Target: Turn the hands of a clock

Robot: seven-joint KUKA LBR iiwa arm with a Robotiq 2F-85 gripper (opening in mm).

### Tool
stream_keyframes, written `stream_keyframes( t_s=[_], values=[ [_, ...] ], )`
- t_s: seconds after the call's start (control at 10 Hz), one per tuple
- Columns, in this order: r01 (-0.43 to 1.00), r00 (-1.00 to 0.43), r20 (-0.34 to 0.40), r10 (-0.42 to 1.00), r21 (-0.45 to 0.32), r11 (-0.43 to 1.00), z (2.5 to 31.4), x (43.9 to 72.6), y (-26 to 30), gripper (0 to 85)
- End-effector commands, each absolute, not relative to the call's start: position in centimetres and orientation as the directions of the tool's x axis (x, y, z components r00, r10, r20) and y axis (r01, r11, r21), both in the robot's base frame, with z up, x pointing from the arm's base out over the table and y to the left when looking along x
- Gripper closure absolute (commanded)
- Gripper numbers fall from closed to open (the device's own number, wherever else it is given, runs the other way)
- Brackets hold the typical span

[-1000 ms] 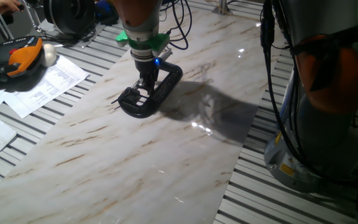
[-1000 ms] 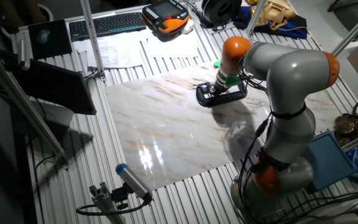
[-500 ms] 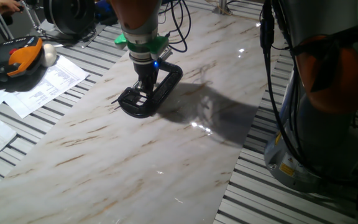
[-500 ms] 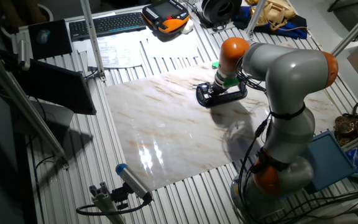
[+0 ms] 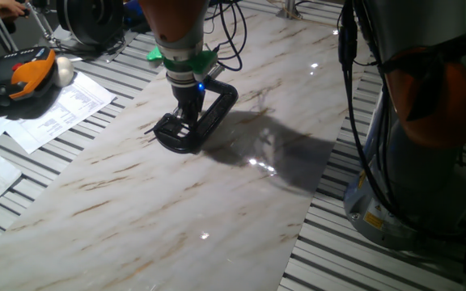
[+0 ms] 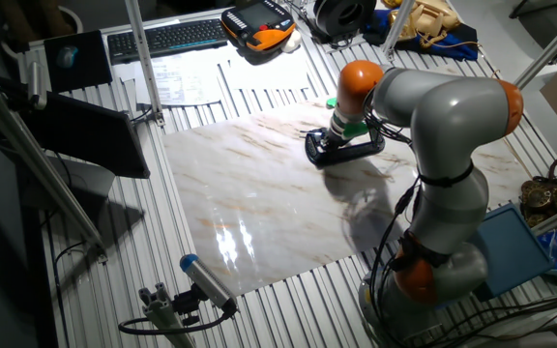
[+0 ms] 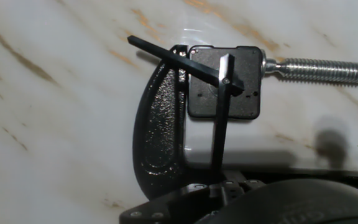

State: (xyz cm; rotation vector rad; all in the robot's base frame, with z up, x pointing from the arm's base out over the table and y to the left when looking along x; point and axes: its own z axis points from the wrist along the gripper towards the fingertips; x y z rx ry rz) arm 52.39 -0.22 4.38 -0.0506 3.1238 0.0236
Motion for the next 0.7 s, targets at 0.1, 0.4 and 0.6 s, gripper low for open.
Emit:
stream_keyframes(
  t_s=[0.1, 0.4, 0.6],
  values=[
    [-0.030, -0.999, -0.016, -0.029, 0.016, 0.999, 4.5, 52.4, 0.0, 85.0],
    [-0.017, -1.000, -0.011, -0.017, 0.015, 1.000, 4.6, 52.6, 0.9, 85.0],
    [-0.010, -1.000, -0.011, -0.010, 0.014, 1.000, 4.6, 52.6, 1.5, 85.0]
  ],
)
